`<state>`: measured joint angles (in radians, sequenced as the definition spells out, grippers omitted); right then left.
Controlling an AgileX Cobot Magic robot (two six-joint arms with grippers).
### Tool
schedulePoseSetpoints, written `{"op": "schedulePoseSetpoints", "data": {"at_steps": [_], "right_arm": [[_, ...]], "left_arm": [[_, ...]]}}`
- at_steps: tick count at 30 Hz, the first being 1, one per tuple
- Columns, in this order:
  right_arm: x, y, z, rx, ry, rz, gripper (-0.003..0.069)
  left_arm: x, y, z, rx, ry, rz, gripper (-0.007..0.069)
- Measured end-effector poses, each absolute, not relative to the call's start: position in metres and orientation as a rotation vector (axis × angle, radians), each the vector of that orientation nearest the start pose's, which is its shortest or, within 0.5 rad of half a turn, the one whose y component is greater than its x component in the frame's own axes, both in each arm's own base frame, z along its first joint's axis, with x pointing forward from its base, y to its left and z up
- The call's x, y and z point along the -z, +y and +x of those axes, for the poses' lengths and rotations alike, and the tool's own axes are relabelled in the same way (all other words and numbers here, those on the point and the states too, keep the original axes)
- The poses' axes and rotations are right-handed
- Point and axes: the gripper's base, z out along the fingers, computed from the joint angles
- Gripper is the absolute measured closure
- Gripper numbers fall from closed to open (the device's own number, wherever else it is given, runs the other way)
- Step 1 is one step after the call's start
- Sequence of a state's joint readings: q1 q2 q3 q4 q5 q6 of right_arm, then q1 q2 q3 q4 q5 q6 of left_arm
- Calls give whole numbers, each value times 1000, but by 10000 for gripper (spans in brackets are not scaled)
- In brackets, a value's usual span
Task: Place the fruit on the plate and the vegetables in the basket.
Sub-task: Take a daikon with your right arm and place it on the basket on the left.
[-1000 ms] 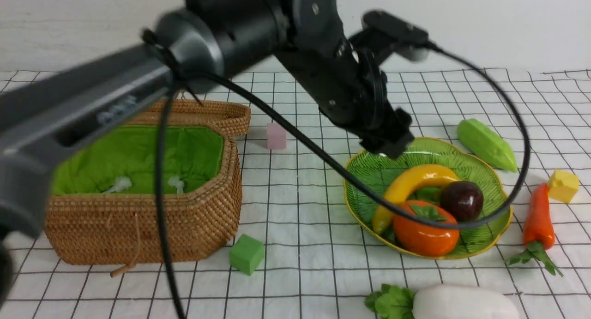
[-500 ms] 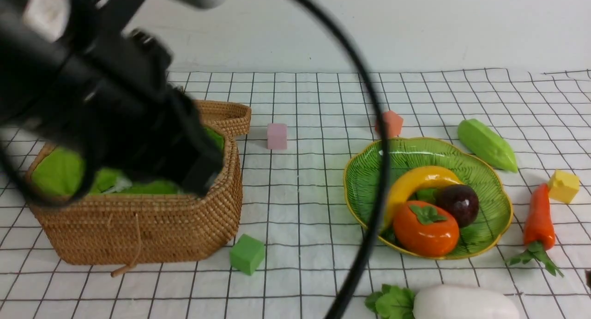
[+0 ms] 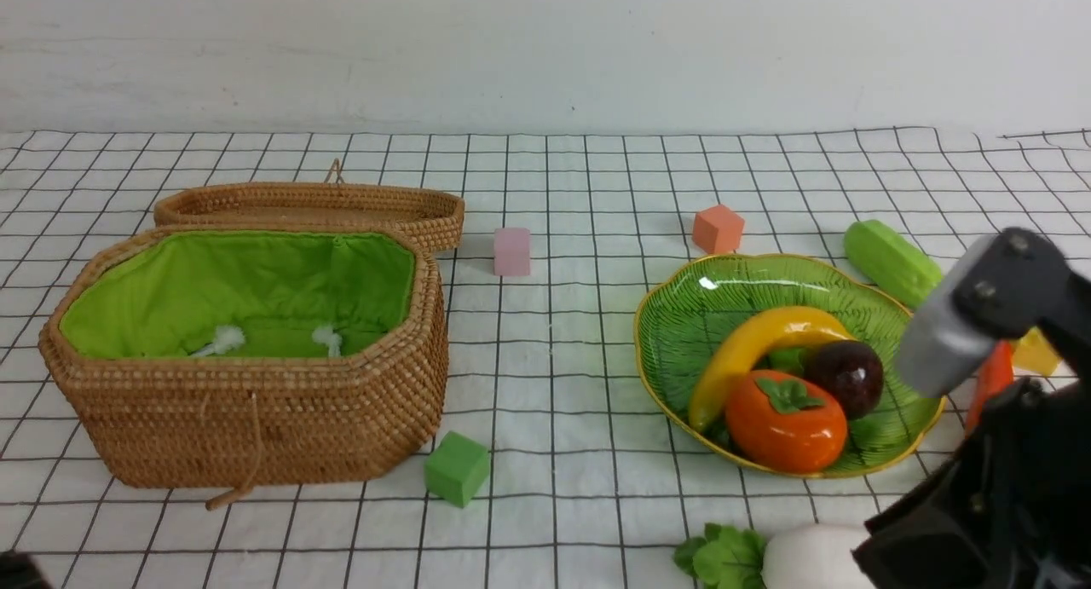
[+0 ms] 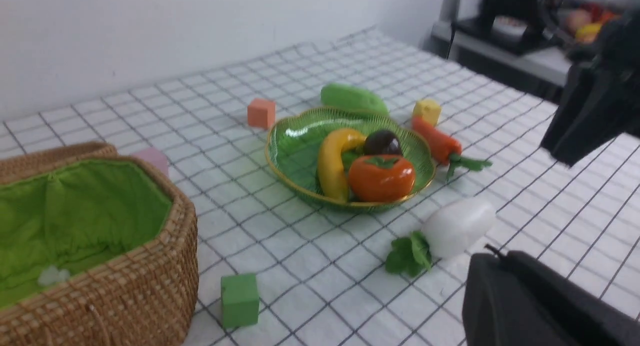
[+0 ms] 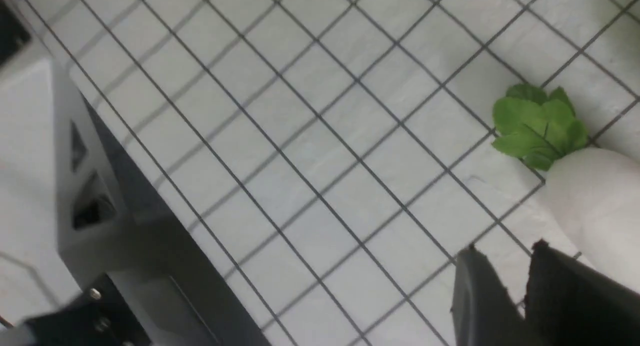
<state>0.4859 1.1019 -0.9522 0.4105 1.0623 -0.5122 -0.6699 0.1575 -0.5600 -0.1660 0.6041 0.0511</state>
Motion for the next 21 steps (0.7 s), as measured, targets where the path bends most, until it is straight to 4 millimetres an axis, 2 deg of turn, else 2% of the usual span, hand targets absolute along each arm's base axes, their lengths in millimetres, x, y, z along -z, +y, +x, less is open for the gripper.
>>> {"op": "schedulePoseSetpoints", "data": {"at_steps": [4, 5, 8, 11, 14, 15, 17, 21], "right_arm": [[-303, 126, 173, -303, 2423, -1302, 417], [-289, 126, 182, -195, 2450, -1368, 363], [-266, 123, 194, -43, 2487, -1460, 257], [-247, 122, 202, 49, 2466, -1543, 155], [-224, 125, 211, 108, 2374, -1623, 59], [-224, 125, 211, 111, 2374, -1630, 59], [-207, 127, 218, 150, 2299, -1673, 30], [-185, 131, 232, 169, 2258, -1688, 40]], "left_arm": [[-334, -13, 2, 677, 1545, 531, 638], [-333, -11, -1, 692, 1544, 519, 638], [-331, -11, -1, 705, 1566, 514, 638], [-331, -12, -1, 715, 1570, 508, 638], [-331, -12, -1, 725, 1573, 507, 638], [-331, -12, -1, 725, 1572, 507, 638], [-331, -12, -2, 726, 1574, 508, 638], [-331, -12, -2, 726, 1574, 508, 638]]}}
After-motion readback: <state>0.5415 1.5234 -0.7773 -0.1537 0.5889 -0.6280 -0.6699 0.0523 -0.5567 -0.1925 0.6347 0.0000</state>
